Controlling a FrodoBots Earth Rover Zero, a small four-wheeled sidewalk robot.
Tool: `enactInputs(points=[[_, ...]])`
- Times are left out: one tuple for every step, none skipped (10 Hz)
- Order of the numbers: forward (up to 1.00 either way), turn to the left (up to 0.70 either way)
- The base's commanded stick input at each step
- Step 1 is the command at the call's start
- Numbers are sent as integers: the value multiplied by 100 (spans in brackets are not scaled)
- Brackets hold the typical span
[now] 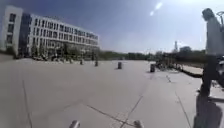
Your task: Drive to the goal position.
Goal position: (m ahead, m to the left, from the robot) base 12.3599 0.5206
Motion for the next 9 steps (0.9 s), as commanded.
enactInputs(points=[[70,0],[70,0],[70,0],[70,0],[70,0],[34,0],[0,0],[0,0],[0,0]])
